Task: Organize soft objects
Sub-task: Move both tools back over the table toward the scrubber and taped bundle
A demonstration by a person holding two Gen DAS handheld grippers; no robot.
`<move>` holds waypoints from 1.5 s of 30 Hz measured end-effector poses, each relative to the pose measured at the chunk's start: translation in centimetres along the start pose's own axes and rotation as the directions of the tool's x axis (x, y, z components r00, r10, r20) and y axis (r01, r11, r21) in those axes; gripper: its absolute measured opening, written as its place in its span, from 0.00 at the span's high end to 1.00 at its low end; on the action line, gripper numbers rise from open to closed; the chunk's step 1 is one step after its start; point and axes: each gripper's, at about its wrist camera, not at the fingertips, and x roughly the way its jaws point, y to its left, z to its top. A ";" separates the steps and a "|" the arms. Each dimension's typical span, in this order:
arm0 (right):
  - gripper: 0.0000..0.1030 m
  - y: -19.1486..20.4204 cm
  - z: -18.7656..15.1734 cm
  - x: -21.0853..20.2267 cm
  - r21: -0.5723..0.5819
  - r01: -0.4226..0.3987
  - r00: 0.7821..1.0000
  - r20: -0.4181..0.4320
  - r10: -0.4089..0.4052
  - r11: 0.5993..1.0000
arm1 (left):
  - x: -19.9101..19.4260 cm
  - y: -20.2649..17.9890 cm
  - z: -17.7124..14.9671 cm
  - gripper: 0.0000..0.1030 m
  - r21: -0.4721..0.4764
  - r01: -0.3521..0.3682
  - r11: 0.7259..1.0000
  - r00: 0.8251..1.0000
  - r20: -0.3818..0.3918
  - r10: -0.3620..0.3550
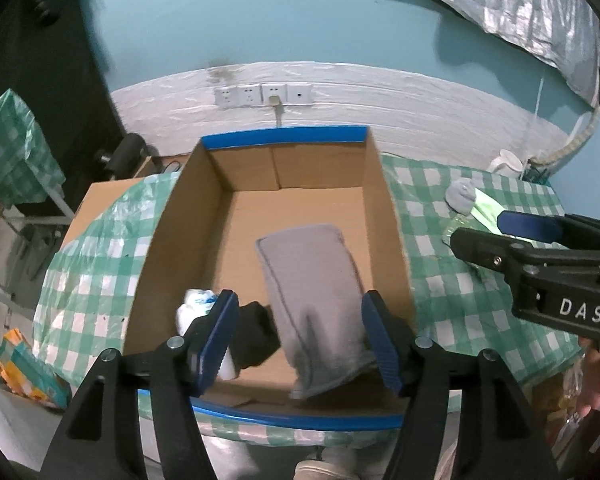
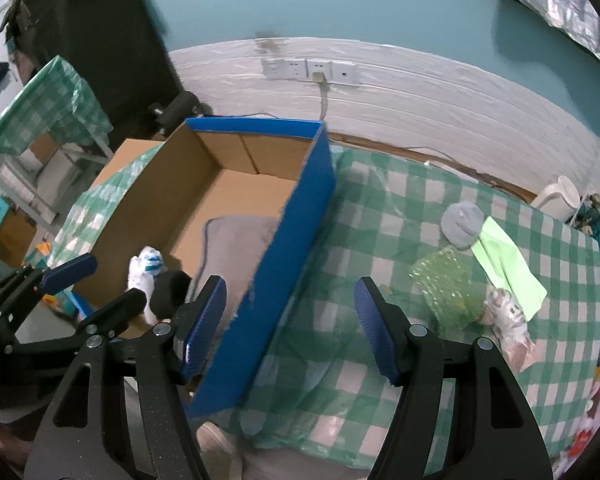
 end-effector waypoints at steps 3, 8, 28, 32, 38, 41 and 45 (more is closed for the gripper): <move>0.34 -1.0 -0.4 -0.4 0.018 0.004 1.000 0.005 -0.004 1.000 | 0.0 -1.1 -0.1 0.37 0.022 0.003 1.000 1.000 -0.004 -0.003; 0.34 -2.8 -0.8 -1.2 0.046 0.012 1.000 0.017 -0.013 0.999 | 0.2 -3.0 -0.2 0.36 0.053 0.009 0.999 1.000 -0.011 -0.009; 0.34 -10.1 -3.8 -3.4 0.114 0.101 0.993 0.042 -0.107 0.988 | 1.1 -10.3 -0.6 0.33 0.174 0.039 0.984 0.998 -0.051 -0.031; 0.34 -11.5 -4.3 -3.7 0.120 0.122 0.991 0.047 -0.128 0.985 | 1.6 -11.6 -0.8 0.33 0.190 0.043 0.981 0.997 -0.065 -0.031; 0.34 -13.4 -4.9 -3.5 0.137 0.133 0.990 0.038 -0.139 0.982 | 2.2 -13.0 -1.0 0.33 0.207 0.046 0.977 0.996 -0.087 -0.028; 0.34 -14.3 -5.3 -3.2 0.136 0.149 0.988 0.025 -0.153 0.979 | 2.5 -13.8 -1.0 0.33 0.219 0.050 0.974 0.995 -0.093 -0.030; 0.34 -15.5 -5.7 -2.8 0.147 0.154 0.987 0.011 -0.157 0.977 | 3.1 -14.7 -1.0 0.33 0.226 0.056 0.973 0.994 -0.105 -0.033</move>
